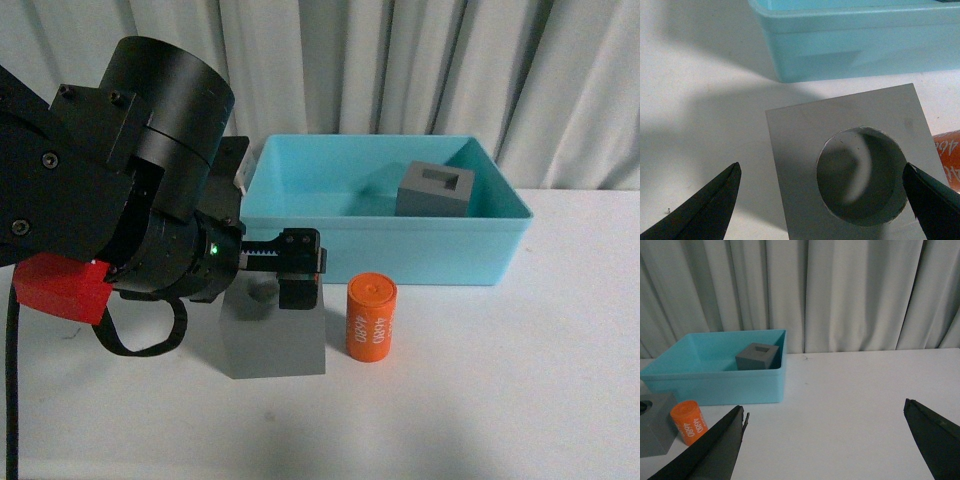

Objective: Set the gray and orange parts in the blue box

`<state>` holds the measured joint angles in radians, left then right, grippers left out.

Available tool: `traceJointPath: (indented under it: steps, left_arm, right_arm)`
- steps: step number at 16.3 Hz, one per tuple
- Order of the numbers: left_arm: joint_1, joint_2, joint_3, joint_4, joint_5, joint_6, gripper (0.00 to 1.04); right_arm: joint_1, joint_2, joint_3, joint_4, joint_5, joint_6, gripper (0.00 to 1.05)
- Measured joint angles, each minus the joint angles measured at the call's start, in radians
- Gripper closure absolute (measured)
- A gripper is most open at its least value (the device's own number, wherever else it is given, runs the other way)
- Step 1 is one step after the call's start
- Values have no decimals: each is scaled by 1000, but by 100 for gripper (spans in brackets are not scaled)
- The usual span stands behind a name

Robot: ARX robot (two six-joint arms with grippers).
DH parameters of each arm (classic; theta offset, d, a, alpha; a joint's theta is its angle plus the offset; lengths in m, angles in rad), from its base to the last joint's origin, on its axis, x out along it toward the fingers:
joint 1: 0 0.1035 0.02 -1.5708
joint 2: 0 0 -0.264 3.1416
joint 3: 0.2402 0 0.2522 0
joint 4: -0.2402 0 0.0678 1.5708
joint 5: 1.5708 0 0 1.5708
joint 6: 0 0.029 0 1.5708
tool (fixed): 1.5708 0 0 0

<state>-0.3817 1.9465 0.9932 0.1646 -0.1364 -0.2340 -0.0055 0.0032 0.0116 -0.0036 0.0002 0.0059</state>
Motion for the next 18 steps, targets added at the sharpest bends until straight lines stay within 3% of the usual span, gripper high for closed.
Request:
traceJointPath:
  steps: [13, 17, 18]
  left_arm:
    - [31, 70, 48, -9, 14, 32, 7]
    - [21, 70, 55, -26, 5, 32, 47]
    - [18, 70, 55, -26, 5, 32, 50]
  right_arm:
    - [0, 0, 0, 0, 0, 0, 6]
    - [0, 0, 0, 0, 0, 0, 6]
    - [0, 0, 0, 0, 0, 0, 6]
